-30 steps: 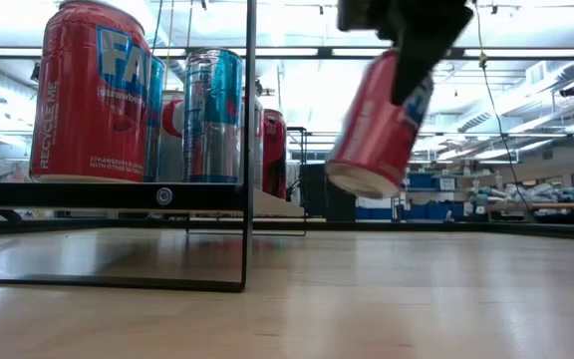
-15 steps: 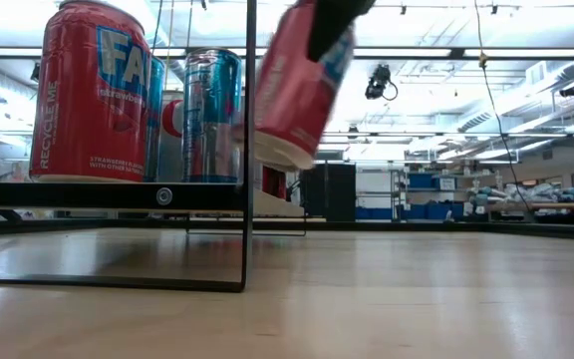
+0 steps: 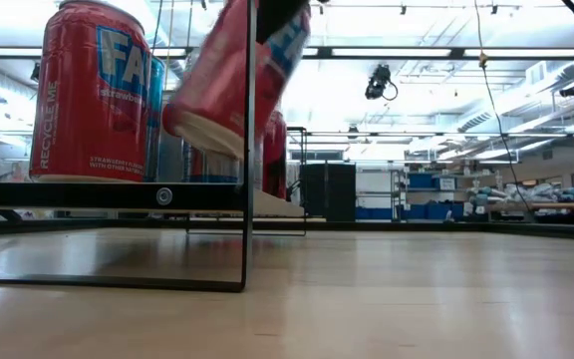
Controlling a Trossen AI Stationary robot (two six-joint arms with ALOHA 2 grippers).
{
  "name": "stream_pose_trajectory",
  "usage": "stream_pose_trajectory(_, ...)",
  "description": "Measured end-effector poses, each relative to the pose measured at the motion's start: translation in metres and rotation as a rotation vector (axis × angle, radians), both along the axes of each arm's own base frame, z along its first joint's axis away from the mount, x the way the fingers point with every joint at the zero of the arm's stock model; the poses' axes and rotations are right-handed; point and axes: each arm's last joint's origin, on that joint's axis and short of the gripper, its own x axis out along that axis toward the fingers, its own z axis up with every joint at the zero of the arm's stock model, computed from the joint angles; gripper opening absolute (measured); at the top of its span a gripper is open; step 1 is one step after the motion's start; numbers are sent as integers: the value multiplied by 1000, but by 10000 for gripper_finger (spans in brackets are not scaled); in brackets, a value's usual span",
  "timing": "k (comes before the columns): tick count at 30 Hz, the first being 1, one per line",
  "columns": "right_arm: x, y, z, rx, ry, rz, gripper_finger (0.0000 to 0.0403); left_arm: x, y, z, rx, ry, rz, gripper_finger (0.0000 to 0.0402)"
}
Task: Place canned beverage on shelf
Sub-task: Put the red soda can on the shelf aligned with the red soda can
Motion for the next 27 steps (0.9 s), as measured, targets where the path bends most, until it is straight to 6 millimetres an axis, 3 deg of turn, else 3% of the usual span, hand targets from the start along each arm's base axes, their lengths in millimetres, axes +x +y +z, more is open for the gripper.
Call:
stream_pose_trajectory(20, 2, 4, -10, -6, 29, -5, 323, 0, 0, 0, -6, -3, 5, 249)
stream_pose_trajectory(27, 3, 4, -23, -11, 38, -2, 323, 0, 0, 0, -7, -3, 5, 249)
